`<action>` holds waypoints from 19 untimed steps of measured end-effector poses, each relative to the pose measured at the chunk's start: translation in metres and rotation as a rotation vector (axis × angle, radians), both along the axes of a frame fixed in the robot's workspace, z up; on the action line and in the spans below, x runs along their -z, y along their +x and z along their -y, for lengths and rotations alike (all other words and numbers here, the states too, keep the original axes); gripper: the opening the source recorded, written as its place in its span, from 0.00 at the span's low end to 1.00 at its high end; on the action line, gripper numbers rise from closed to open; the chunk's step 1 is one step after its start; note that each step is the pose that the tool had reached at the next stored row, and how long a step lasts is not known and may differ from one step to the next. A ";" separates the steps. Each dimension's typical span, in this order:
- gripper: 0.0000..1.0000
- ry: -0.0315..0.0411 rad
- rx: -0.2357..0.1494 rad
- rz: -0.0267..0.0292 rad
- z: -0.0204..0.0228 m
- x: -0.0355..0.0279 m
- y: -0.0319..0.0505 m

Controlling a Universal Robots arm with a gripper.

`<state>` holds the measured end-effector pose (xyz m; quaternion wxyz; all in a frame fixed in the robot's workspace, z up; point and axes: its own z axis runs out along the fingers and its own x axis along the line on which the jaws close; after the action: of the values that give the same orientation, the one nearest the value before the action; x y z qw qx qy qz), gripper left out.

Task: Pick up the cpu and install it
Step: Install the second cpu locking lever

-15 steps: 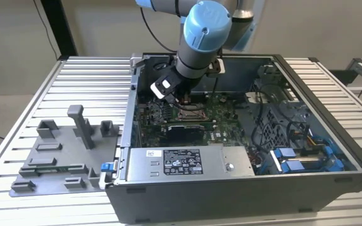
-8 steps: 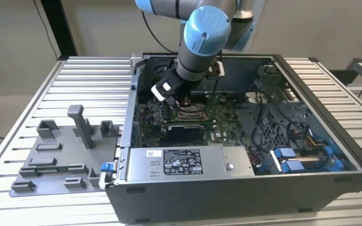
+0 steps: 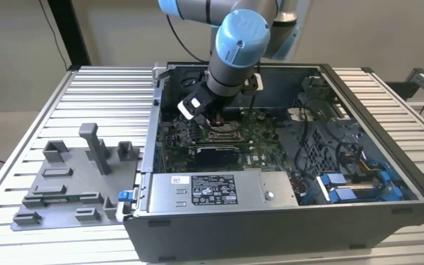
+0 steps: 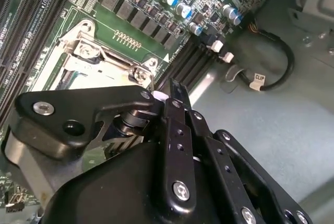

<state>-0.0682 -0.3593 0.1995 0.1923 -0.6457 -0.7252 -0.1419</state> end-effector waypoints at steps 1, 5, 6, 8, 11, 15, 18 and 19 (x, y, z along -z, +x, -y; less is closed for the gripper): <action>0.00 0.0000 0.000 0.0000 0.0000 0.0005 0.0003; 0.00 0.0000 0.000 0.0000 0.0000 0.0023 0.0027; 0.00 0.0000 0.000 0.0000 0.0000 0.0027 0.0035; 0.00 0.0000 0.000 0.0000 0.0000 0.0036 0.0052; 0.00 0.0000 0.000 -0.0001 0.0000 0.0050 0.0077; 0.00 -0.0001 0.000 -0.0001 0.0000 0.0073 0.0105; 0.00 -0.0001 0.000 -0.0001 0.0000 0.0086 0.0138; 0.00 -0.0001 0.000 -0.0001 0.0000 0.0090 0.0147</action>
<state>-0.0536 -0.3594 0.1905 0.1923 -0.6458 -0.7252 -0.1418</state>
